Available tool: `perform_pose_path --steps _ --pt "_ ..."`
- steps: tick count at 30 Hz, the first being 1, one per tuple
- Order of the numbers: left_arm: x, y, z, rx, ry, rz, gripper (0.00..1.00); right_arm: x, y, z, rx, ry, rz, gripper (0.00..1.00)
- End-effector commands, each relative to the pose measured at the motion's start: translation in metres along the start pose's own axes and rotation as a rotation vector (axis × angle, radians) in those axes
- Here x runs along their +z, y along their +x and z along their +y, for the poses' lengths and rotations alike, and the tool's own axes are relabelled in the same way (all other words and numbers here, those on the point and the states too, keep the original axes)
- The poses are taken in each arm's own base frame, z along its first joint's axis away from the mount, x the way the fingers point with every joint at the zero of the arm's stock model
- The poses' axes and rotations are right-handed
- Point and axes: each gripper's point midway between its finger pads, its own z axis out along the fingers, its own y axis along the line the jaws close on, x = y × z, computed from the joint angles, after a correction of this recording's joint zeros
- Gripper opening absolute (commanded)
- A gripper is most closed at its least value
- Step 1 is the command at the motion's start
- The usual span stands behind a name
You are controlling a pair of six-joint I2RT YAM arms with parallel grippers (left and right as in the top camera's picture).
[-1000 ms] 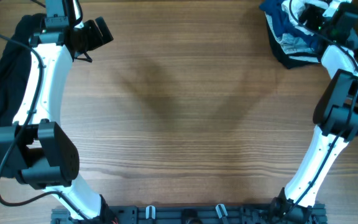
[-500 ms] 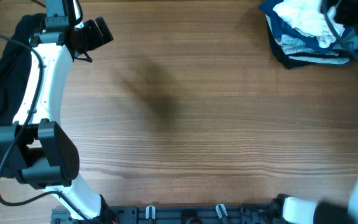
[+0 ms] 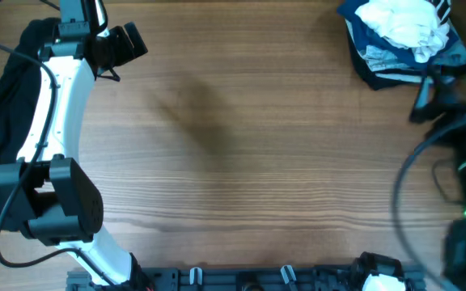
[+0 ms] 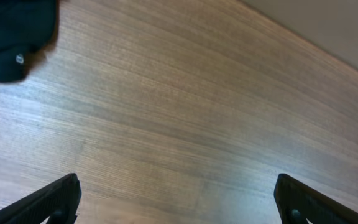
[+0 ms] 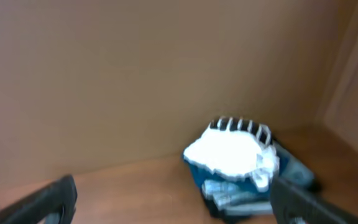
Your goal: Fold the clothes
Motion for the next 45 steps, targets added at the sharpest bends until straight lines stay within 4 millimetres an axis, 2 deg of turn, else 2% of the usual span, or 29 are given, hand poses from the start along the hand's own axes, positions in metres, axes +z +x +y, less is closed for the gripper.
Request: perform_pose_path --steps 1,4,5,7,9,10,13,15,26,27,28,29,31,33,35,36,37,38,42,43,45 --pt "0.004 -0.001 0.004 0.009 -0.013 0.002 1.00 -0.006 0.067 0.002 -0.014 -0.061 -0.090 1.00" --pt "0.004 -0.001 0.004 0.009 -0.013 0.002 1.00 -0.005 0.117 0.003 -0.022 -0.088 -0.130 1.00" --pt "0.004 -0.001 0.004 0.009 -0.013 0.002 1.00 -0.003 0.144 0.001 -0.022 -0.090 -0.144 1.00" --pt "0.004 0.000 0.004 0.009 -0.013 0.003 1.00 0.001 0.168 -0.003 -0.021 -0.075 -0.158 1.00" --pt "0.004 -0.001 0.004 0.009 -0.013 0.002 1.00 0.005 0.203 -0.017 -0.022 -0.030 -0.140 1.00" --pt "0.004 -0.001 0.004 0.009 -0.013 0.002 1.00 0.005 0.211 -0.018 -0.022 -0.030 -0.138 1.00" --pt "0.004 -0.001 0.004 0.009 -0.013 0.002 1.00 0.003 0.217 -0.025 -0.020 -0.003 -0.156 1.00" --pt "0.004 0.000 0.004 0.009 -0.013 0.003 1.00 0.004 0.234 -0.027 -0.022 0.007 -0.096 1.00" --pt "0.004 0.002 0.005 0.008 -0.018 0.011 1.00 0.005 0.234 -0.028 -0.021 0.006 -0.100 1.00" --pt "-0.002 -0.001 0.004 0.008 -0.015 0.000 1.00 0.005 0.234 -0.027 -0.022 0.006 -0.100 1.00" --pt "-0.017 -0.004 0.001 0.010 -0.006 -0.017 1.00 0.005 0.234 -0.028 -0.022 0.006 -0.100 1.00" --pt "-0.050 -0.003 -0.003 0.013 0.002 -0.034 1.00 0.005 0.234 -0.028 -0.022 0.007 -0.101 1.00" --pt "-0.086 -0.007 -0.018 0.039 0.032 -0.104 1.00 0.005 0.234 -0.027 -0.022 0.006 -0.100 1.00" --pt "-0.135 -0.032 -0.041 0.075 0.086 -0.343 1.00 0.005 0.234 -0.027 -0.022 0.006 -0.100 1.00" --pt "-0.167 -0.036 -0.043 0.081 0.170 -0.561 1.00 0.005 0.234 -0.028 -0.022 0.006 -0.100 1.00" --pt "-0.178 -0.023 -0.030 0.071 0.213 -0.692 1.00 0.005 0.234 -0.027 -0.022 0.006 -0.100 1.00" --pt "-0.181 -0.009 -0.019 0.052 0.230 -0.749 1.00 0.005 0.234 -0.027 -0.022 0.006 -0.100 1.00" --pt "-0.179 0.015 0.000 0.009 0.237 -0.776 1.00 0.005 0.234 -0.028 -0.022 0.006 -0.100 1.00" --pt "-0.170 0.089 0.049 -0.044 0.210 -0.802 1.00 0.005 0.234 -0.027 -0.021 0.006 -0.100 1.00" --pt "-0.168 0.113 0.061 -0.049 0.210 -0.827 1.00 0.005 0.234 -0.027 -0.021 0.006 -0.100 1.00" --pt "-0.170 0.143 0.072 -0.045 0.238 -0.900 1.00 0.005 0.234 -0.028 -0.022 0.006 -0.100 1.00"
